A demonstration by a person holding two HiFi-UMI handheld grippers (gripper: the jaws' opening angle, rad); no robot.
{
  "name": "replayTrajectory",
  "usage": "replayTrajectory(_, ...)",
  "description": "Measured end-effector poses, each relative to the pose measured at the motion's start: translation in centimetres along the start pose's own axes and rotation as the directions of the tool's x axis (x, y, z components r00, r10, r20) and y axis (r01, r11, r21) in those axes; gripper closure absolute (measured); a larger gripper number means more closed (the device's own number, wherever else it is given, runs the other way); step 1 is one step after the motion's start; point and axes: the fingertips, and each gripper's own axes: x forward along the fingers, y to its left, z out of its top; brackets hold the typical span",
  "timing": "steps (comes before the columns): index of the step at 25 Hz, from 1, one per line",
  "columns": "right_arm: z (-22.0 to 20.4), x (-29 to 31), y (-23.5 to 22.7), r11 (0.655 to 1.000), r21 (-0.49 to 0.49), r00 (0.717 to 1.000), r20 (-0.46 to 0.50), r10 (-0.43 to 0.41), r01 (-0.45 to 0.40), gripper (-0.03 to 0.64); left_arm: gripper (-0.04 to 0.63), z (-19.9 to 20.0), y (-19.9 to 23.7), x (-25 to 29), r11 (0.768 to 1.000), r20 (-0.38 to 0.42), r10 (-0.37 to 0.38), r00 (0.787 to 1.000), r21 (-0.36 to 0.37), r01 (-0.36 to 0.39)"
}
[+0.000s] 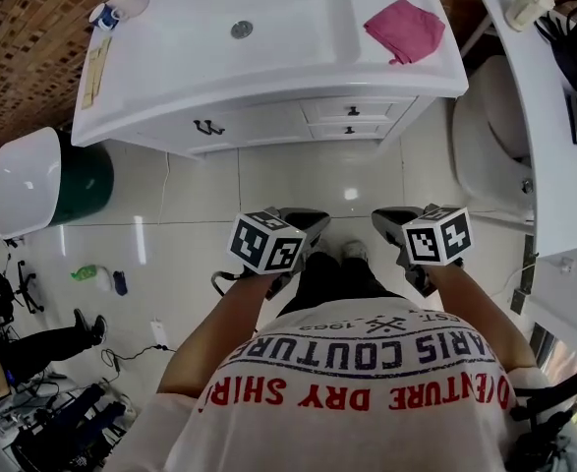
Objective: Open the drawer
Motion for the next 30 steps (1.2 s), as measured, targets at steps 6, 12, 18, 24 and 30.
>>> replayTrajectory(6,2.4,1.9,-0.8,1.0,-0.013,0.999,0.039,-0.011,0.012,0.609,0.612,0.4,1.0,-1.4,1.0,0.019,-0.021,1.0,-0.004,0.021)
replayTrajectory(12,5.4,5.8,-4.1,0.999,0.036,0.997,0.066,-0.03,0.028,0.525,0.611,0.3,2.9,-1.8,0.998,0.026,-0.048,0.999,-0.025,0.049)
replayTrajectory(18,8.9,9.7,-9.9,0.986,0.11,0.982,0.128,-0.138,0.124,0.461,0.612,-0.4,5.2,-1.4,0.996,0.017,-0.075,0.997,-0.048,0.076)
replayTrajectory(24,12.2,13.4,-14.4,0.962,0.143,0.946,0.196,-0.257,0.232,0.456,0.612,-0.8,8.4,-1.4,0.995,0.0,-0.053,0.999,-0.084,0.053)
replayTrajectory(30,14.0,16.2,-18.2,0.927,0.103,0.909,0.182,-0.374,0.361,0.448,0.612,-1.3,10.4,-2.8,0.995,-0.01,-0.049,0.999,-0.088,0.048)
